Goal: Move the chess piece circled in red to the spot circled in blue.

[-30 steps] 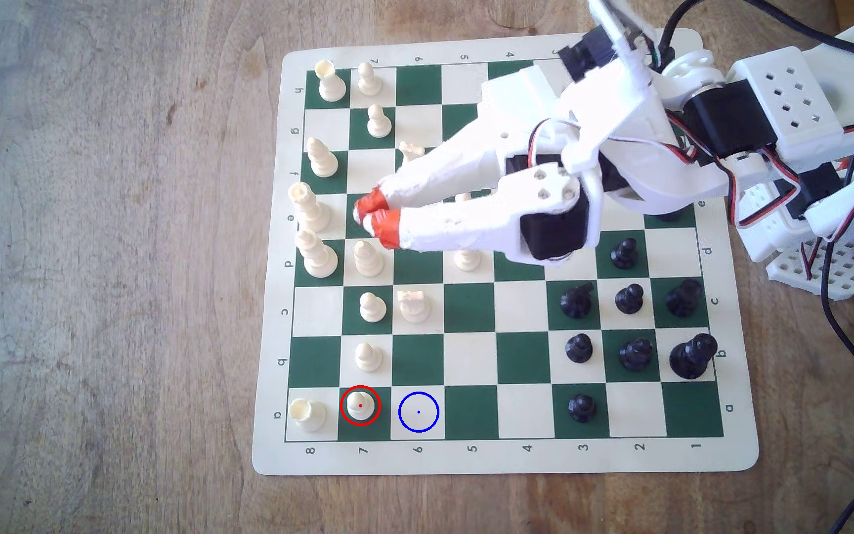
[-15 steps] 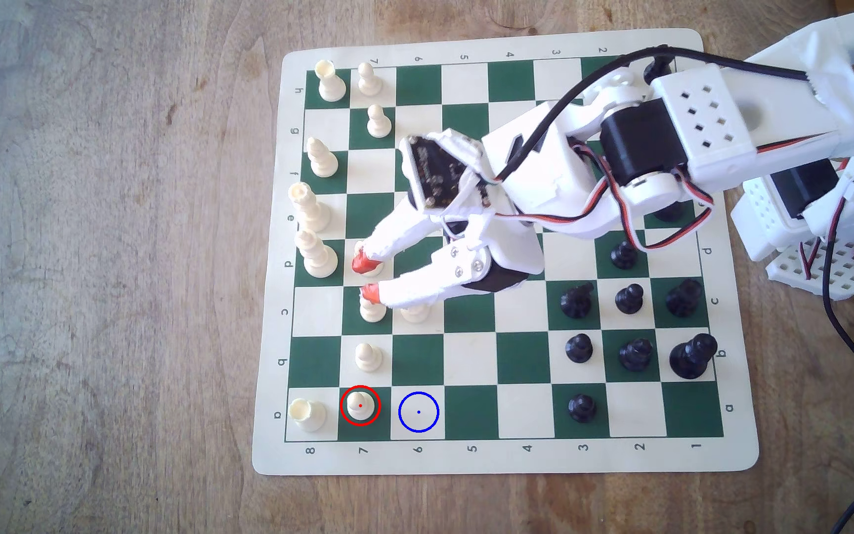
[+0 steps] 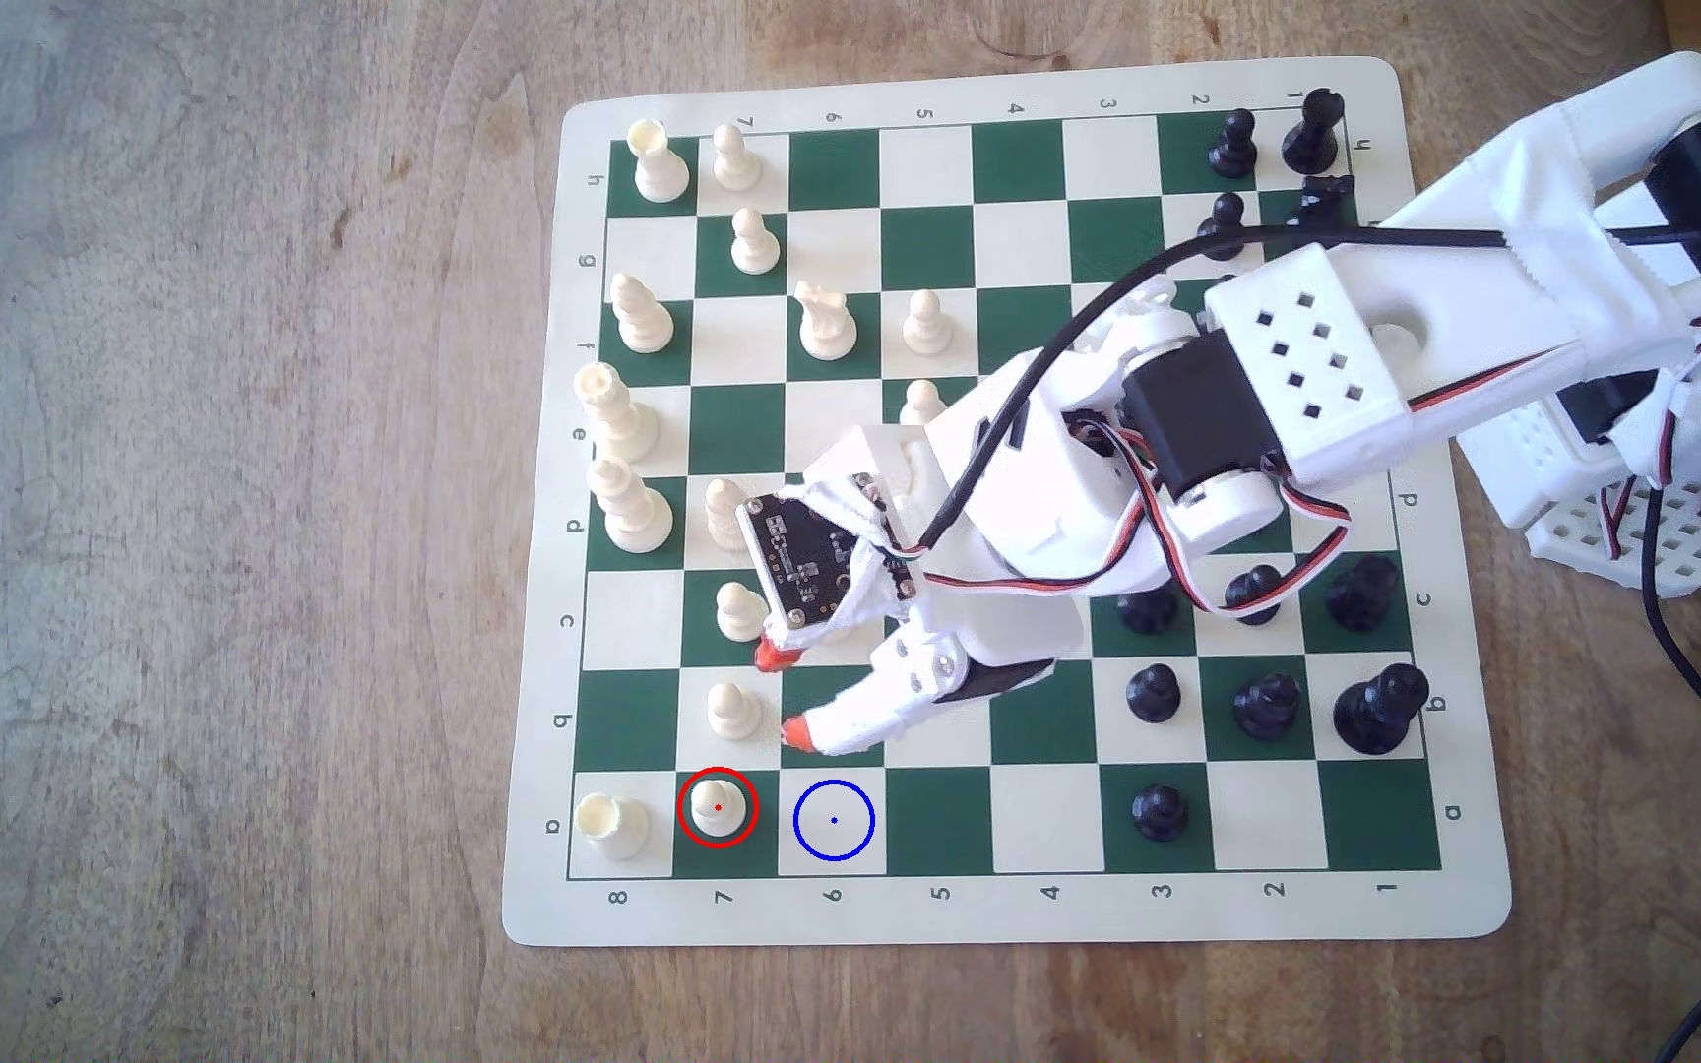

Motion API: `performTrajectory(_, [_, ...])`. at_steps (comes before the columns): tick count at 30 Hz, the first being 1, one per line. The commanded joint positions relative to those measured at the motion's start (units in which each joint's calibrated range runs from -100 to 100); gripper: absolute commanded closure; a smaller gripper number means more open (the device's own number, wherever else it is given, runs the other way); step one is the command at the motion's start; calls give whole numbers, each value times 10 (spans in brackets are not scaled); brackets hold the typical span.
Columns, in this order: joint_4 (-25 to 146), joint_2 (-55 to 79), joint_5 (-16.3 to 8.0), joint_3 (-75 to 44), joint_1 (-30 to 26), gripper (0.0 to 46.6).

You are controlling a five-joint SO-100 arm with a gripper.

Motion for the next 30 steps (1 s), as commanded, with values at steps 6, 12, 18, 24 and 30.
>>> performTrajectory(6, [-53, 50, -18, -22, -7, 336])
performTrajectory(12, [-76, 96, -28, -43, -13, 338])
performTrajectory(18, [-98, 145, -35, -90, -8, 338])
performTrajectory(24, [-108, 178, -45, -132, -10, 342])
performTrajectory(30, [-122, 207, -48, -146, -11, 349])
